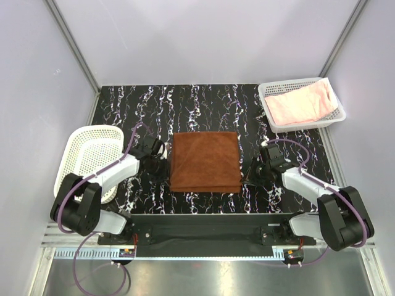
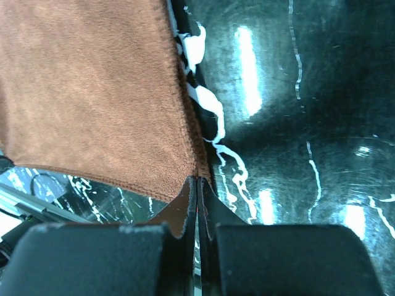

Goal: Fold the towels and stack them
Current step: Fold the towel

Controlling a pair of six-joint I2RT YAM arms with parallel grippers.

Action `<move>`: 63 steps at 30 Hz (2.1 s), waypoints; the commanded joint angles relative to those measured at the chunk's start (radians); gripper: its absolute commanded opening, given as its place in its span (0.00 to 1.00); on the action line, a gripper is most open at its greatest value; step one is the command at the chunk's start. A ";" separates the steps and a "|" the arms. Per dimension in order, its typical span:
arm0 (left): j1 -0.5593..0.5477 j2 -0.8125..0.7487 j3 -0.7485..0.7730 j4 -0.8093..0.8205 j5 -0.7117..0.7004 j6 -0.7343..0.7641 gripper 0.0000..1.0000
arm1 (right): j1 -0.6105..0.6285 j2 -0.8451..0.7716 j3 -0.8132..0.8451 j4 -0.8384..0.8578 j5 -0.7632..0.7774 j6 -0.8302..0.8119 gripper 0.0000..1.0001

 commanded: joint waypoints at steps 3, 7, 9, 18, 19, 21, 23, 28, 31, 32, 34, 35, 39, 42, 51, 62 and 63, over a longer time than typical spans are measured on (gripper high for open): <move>0.006 -0.018 0.119 -0.038 0.044 0.009 0.00 | 0.004 -0.016 0.101 -0.031 -0.049 0.005 0.00; 0.004 -0.087 0.233 -0.165 -0.026 0.008 0.00 | 0.011 -0.067 0.163 -0.122 -0.095 0.020 0.00; 0.004 -0.112 0.193 -0.160 -0.023 -0.012 0.00 | 0.020 -0.116 0.102 -0.099 -0.109 0.057 0.00; 0.004 -0.089 -0.046 -0.032 -0.008 -0.054 0.00 | 0.053 -0.110 -0.087 0.053 -0.114 0.117 0.00; 0.003 -0.087 -0.048 -0.032 -0.008 -0.057 0.00 | 0.053 -0.110 -0.092 0.044 -0.097 0.112 0.00; 0.003 -0.087 -0.049 -0.032 -0.012 -0.057 0.00 | 0.053 -0.109 -0.101 0.023 -0.051 0.100 0.00; 0.003 -0.084 -0.051 -0.038 -0.012 -0.057 0.00 | 0.053 -0.109 -0.112 0.021 -0.029 0.097 0.00; -0.011 -0.064 -0.040 -0.060 -0.051 -0.058 0.00 | 0.051 -0.118 -0.119 0.020 -0.032 0.094 0.00; -0.038 -0.026 -0.040 -0.070 -0.066 -0.061 0.00 | 0.051 -0.124 -0.132 0.024 -0.037 0.089 0.00; -0.055 -0.020 -0.037 -0.077 -0.074 -0.063 0.00 | 0.053 -0.124 -0.138 0.030 -0.046 0.095 0.00; -0.063 -0.015 -0.034 -0.080 -0.092 -0.068 0.00 | 0.053 -0.125 -0.162 0.070 -0.086 0.108 0.00; -0.065 -0.026 -0.031 -0.084 -0.098 -0.071 0.00 | 0.051 -0.136 -0.173 0.085 -0.115 0.124 0.00; -0.065 -0.082 0.017 -0.109 -0.100 -0.084 0.00 | 0.051 -0.213 -0.159 0.087 -0.172 0.166 0.00; -0.065 -0.122 0.119 -0.158 -0.088 -0.109 0.00 | 0.054 -0.260 -0.077 0.020 -0.186 0.154 0.00; -0.066 -0.152 -0.053 -0.066 -0.036 -0.149 0.00 | 0.089 -0.337 -0.262 0.079 -0.180 0.244 0.00; -0.083 -0.101 -0.072 -0.063 -0.057 -0.132 0.00 | 0.089 -0.369 -0.271 -0.042 -0.048 0.210 0.00; -0.087 -0.095 -0.071 -0.066 -0.057 -0.129 0.00 | 0.089 -0.365 -0.270 -0.048 -0.045 0.210 0.00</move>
